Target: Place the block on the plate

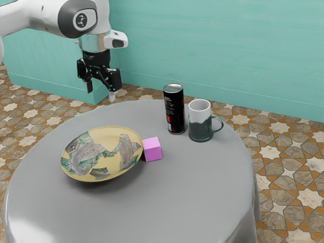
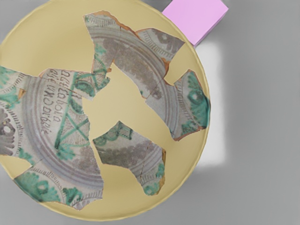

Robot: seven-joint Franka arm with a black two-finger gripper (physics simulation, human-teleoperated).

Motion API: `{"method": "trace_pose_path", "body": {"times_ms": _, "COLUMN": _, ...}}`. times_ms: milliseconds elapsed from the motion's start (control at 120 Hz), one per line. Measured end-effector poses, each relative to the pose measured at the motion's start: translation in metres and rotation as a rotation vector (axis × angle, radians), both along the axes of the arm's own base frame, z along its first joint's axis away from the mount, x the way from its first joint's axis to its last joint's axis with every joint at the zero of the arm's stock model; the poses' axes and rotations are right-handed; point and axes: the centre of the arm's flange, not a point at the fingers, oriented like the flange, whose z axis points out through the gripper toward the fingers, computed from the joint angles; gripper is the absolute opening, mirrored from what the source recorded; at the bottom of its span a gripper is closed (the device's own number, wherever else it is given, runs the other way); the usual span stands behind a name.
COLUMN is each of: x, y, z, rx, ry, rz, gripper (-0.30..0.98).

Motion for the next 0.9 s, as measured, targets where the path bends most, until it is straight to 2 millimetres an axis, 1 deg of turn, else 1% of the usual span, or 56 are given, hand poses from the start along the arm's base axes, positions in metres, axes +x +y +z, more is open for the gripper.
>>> {"method": "trace_pose_path", "body": {"times_ms": 67, "x": 0.000, "y": -0.001, "z": 0.000, "rx": -0.003, "ry": -0.002, "rz": -0.006, "gripper": 0.69}}
{"method": "trace_pose_path", "body": {"times_ms": 133, "x": 0.006, "y": -0.005, "z": -0.008, "rx": -0.006, "ry": -0.014, "rz": -0.002, "gripper": 0.69}}
{"method": "trace_pose_path", "body": {"times_ms": 208, "x": 0.016, "y": -0.005, "z": -0.026, "rx": -0.001, "ry": -0.027, "rz": 0.064, "gripper": 0.69}}
{"method": "trace_pose_path", "body": {"times_ms": 267, "x": 0.029, "y": -0.007, "z": -0.048, "rx": 0.001, "ry": -0.026, "rz": 0.133, "gripper": 0.69}}
{"method": "trace_pose_path", "body": {"times_ms": 292, "x": 0.035, "y": -0.016, "z": -0.059, "rx": 0.000, "ry": -0.024, "rz": 0.155, "gripper": 0.69}}
{"method": "trace_pose_path", "body": {"times_ms": 317, "x": 0.040, "y": -0.031, "z": -0.068, "rx": -0.002, "ry": -0.027, "rz": 0.169, "gripper": 0.69}}
{"method": "trace_pose_path", "body": {"times_ms": 358, "x": 0.046, "y": -0.059, "z": -0.076, "rx": -0.003, "ry": -0.042, "rz": 0.189, "gripper": 0.69}}
{"method": "trace_pose_path", "body": {"times_ms": 392, "x": 0.049, "y": -0.077, "z": -0.082, "rx": -0.003, "ry": -0.053, "rz": 0.213, "gripper": 0.69}}
{"method": "trace_pose_path", "body": {"times_ms": 417, "x": 0.051, "y": -0.087, "z": -0.089, "rx": -0.001, "ry": -0.055, "rz": 0.238, "gripper": 0.69}}
{"method": "trace_pose_path", "body": {"times_ms": 450, "x": 0.055, "y": -0.093, "z": -0.098, "rx": 0.003, "ry": -0.056, "rz": 0.283, "gripper": 0.69}}
{"method": "trace_pose_path", "body": {"times_ms": 492, "x": 0.061, "y": -0.094, "z": -0.108, "rx": 0.007, "ry": -0.059, "rz": 0.347, "gripper": 0.69}}
{"method": "trace_pose_path", "body": {"times_ms": 542, "x": 0.065, "y": -0.092, "z": -0.113, "rx": 0.012, "ry": -0.069, "rz": 0.425, "gripper": 0.69}}
{"method": "trace_pose_path", "body": {"times_ms": 650, "x": 0.069, "y": -0.103, "z": -0.116, "rx": 0.022, "ry": -0.102, "rz": 0.580, "gripper": 0.69}}
{"method": "trace_pose_path", "body": {"times_ms": 717, "x": 0.075, "y": -0.108, "z": -0.129, "rx": 0.027, "ry": -0.116, "rz": 0.687, "gripper": 0.69}}
{"method": "trace_pose_path", "body": {"times_ms": 808, "x": 0.092, "y": -0.115, "z": -0.144, "rx": 0.032, "ry": -0.148, "rz": 0.846, "gripper": 0.69}}
{"method": "trace_pose_path", "body": {"times_ms": 867, "x": 0.105, "y": -0.110, "z": -0.150, "rx": 0.035, "ry": -0.172, "rz": 0.965, "gripper": 0.69}}
{"method": "trace_pose_path", "body": {"times_ms": 900, "x": 0.115, "y": -0.102, "z": -0.154, "rx": 0.039, "ry": -0.190, "rz": 1.044, "gripper": 0.69}}
